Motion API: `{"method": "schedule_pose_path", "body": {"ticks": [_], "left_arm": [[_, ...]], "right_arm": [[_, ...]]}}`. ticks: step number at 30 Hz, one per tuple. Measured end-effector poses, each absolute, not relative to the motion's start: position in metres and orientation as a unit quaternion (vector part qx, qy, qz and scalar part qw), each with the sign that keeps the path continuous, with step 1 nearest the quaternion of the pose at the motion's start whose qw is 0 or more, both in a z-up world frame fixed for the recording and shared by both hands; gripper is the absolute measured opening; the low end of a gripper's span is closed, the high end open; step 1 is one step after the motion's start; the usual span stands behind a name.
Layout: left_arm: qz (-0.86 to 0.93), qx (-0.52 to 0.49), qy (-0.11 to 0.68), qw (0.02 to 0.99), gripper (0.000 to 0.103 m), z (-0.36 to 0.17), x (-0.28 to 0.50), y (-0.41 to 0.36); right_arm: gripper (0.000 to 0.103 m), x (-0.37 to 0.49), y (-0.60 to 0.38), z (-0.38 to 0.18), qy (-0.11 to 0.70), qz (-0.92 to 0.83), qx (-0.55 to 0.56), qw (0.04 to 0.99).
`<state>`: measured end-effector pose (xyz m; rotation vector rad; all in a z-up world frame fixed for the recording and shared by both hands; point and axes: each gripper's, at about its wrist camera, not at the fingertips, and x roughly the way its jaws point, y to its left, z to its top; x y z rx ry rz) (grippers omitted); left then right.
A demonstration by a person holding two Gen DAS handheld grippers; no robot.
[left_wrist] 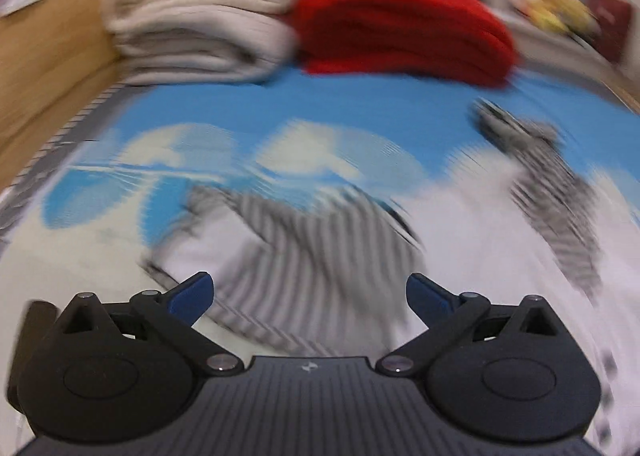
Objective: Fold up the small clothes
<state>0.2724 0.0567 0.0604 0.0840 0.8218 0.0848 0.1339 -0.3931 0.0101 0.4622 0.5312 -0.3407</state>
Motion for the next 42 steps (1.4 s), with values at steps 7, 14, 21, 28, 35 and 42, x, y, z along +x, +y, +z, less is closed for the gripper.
{"method": "schedule_pose_path", "body": {"ticks": [7, 14, 21, 28, 35, 42], "left_arm": [[-0.026, 0.094, 0.435, 0.895, 0.103, 0.014, 0.181, 0.01], [-0.035, 0.114, 0.431, 0.895, 0.103, 0.007, 0.088, 0.02], [-0.057, 0.125, 0.448, 0.883, 0.103, -0.006, 0.045, 0.034], [-0.031, 0.032, 0.468, 0.882, 0.103, -0.023, 0.053, 0.044], [-0.046, 0.046, 0.412, 0.909, 0.103, 0.011, 0.037, 0.035], [-0.082, 0.038, 0.382, 0.92, 0.103, 0.032, 0.075, -0.008]], "right_arm": [[0.077, 0.115, -0.392, 0.012, 0.267, -0.128, 0.196, 0.935], [0.078, 0.044, -0.386, 0.001, 0.296, -0.087, 0.23, 0.923], [0.079, -0.037, -0.37, -0.044, 0.346, -0.11, 0.231, 0.903], [0.079, -0.042, -0.361, -0.062, 0.357, -0.14, 0.187, 0.904], [0.079, -0.04, -0.363, -0.042, 0.289, -0.135, 0.227, 0.92], [0.081, -0.023, -0.323, -0.023, 0.241, -0.096, 0.201, 0.945]]}}
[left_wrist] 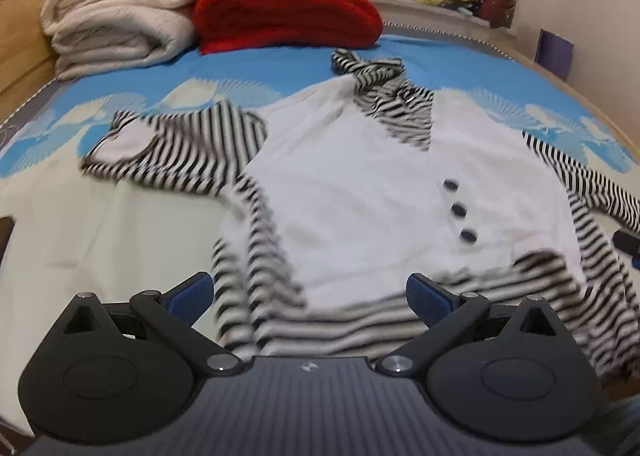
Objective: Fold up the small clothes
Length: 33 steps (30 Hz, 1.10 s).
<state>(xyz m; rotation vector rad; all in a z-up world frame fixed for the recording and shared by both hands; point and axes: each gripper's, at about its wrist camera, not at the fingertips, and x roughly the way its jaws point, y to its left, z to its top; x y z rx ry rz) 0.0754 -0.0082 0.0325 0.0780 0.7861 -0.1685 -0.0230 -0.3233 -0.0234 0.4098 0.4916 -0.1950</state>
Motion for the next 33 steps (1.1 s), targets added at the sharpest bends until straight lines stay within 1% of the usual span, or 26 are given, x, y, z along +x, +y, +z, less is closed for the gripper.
{"method": "schedule_pose_path", "body": {"ticks": [4, 6, 7, 8, 12, 15, 18, 20, 22, 24, 26, 27, 33], "left_arm": [[-0.09, 0.032, 0.374, 0.922, 0.103, 0.025, 0.104, -0.033], [-0.097, 0.03, 0.369, 0.924, 0.103, 0.015, 0.124, -0.045], [-0.102, 0.028, 0.368, 0.924, 0.103, 0.009, 0.134, -0.051], [-0.105, 0.029, 0.369, 0.923, 0.103, 0.0, 0.147, -0.058], [-0.095, 0.045, 0.396, 0.912, 0.103, -0.04, 0.197, -0.078], [-0.081, 0.057, 0.417, 0.903, 0.103, -0.072, 0.229, -0.087], [-0.077, 0.082, 0.331, 0.937, 0.103, -0.087, 0.228, -0.087], [-0.088, 0.058, 0.332, 0.937, 0.103, -0.09, 0.231, -0.079], [-0.096, 0.035, 0.337, 0.936, 0.103, -0.092, 0.235, -0.071], [-0.096, 0.041, 0.336, 0.936, 0.103, -0.093, 0.236, -0.071], [-0.092, 0.052, 0.333, 0.937, 0.103, -0.094, 0.235, -0.075], [-0.091, 0.053, 0.333, 0.937, 0.103, -0.093, 0.233, -0.078], [-0.092, 0.05, 0.333, 0.937, 0.103, -0.09, 0.228, -0.077]], "right_arm": [[0.084, 0.008, -0.298, -0.021, 0.253, -0.076, 0.16, 0.951], [0.088, 0.031, -0.288, -0.021, 0.257, -0.072, 0.15, 0.952], [0.092, 0.046, -0.284, -0.019, 0.258, -0.071, 0.148, 0.952], [0.094, 0.058, -0.28, -0.019, 0.257, -0.07, 0.145, 0.953], [0.095, 0.112, -0.275, -0.029, 0.264, -0.096, 0.131, 0.951], [0.096, 0.138, -0.275, -0.044, 0.279, -0.107, 0.149, 0.943], [0.095, 0.152, -0.267, -0.058, 0.27, -0.12, 0.126, 0.947], [0.095, 0.162, -0.261, -0.071, 0.276, -0.129, 0.113, 0.946], [0.095, 0.169, -0.259, -0.086, 0.303, -0.131, 0.115, 0.937], [0.096, 0.174, -0.257, -0.1, 0.326, -0.135, 0.109, 0.929], [0.101, 0.171, -0.249, -0.105, 0.309, -0.141, 0.081, 0.937], [0.102, 0.172, -0.248, -0.105, 0.312, -0.141, 0.078, 0.936], [0.102, 0.168, -0.248, -0.108, 0.31, -0.138, 0.084, 0.937]]}}
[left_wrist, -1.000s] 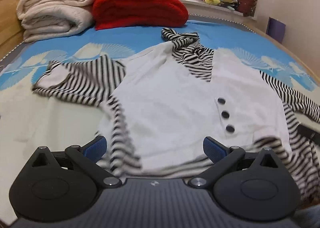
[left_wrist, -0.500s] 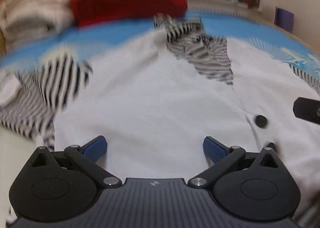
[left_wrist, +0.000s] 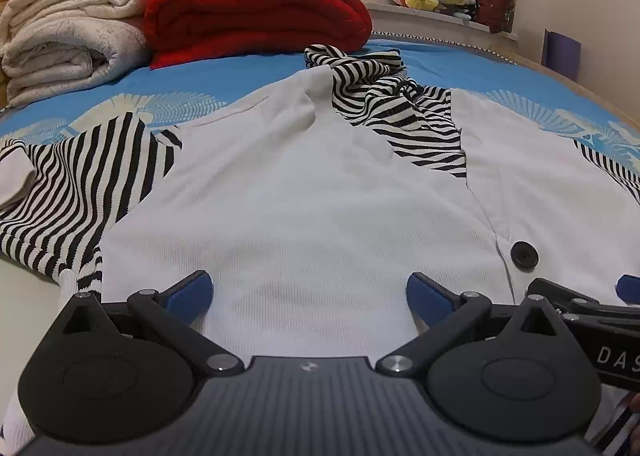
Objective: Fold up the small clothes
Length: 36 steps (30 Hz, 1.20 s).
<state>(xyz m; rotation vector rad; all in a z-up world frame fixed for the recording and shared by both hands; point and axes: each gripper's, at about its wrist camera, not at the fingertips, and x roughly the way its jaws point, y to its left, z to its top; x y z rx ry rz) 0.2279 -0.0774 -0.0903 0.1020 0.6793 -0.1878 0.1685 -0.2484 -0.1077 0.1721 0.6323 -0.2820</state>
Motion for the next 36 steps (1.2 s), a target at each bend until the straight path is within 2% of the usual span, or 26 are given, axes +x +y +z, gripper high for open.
{"method": "schedule_pose_path", "body": {"ticks": [36], "left_arm": [[-0.077, 0.047, 0.332, 0.939, 0.103, -0.088, 0.225, -0.08]], "right_arm": [[0.102, 0.172, -0.256, -0.108, 0.31, -0.131, 0.092, 0.937]]}}
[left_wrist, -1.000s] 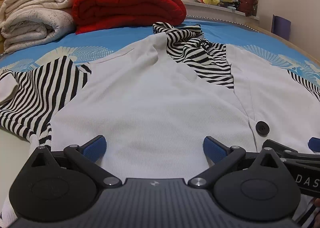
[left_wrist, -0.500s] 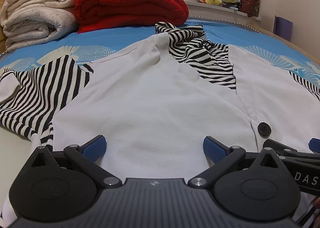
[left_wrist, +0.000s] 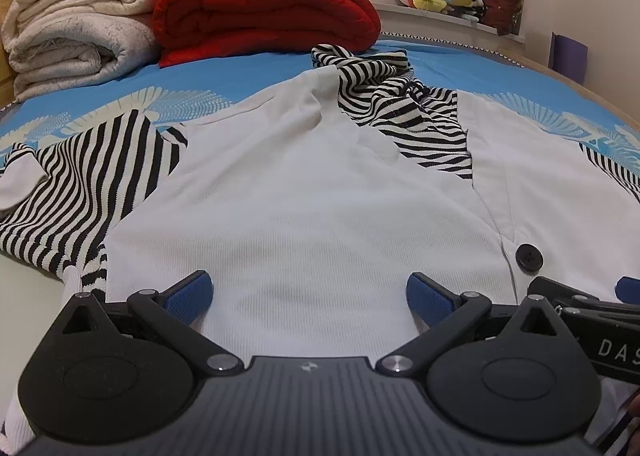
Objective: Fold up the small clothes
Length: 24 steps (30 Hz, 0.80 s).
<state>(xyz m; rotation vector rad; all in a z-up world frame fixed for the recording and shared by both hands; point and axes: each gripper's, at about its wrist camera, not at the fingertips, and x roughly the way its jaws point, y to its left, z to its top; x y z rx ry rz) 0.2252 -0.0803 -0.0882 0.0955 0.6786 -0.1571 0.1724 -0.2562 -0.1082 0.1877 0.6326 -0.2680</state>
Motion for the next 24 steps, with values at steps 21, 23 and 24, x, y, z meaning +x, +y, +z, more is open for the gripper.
{"method": "schedule_pose_path", "body": {"ticks": [21, 23, 24], "left_arm": [[-0.076, 0.045, 0.332, 0.939, 0.103, -0.088, 0.225, -0.08], [-0.076, 0.045, 0.332, 0.939, 0.103, -0.088, 0.225, -0.08], [-0.077, 0.045, 0.332, 0.939, 0.103, -0.088, 0.225, -0.08]], "right_arm": [[0.102, 0.122, -0.335, -0.001, 0.22, -0.103, 0.179, 0.954], [0.102, 0.12, -0.341, 0.001, 0.229, -0.091, 0.198, 0.949], [0.102, 0.119, -0.344, 0.002, 0.232, -0.075, 0.209, 0.947]]}}
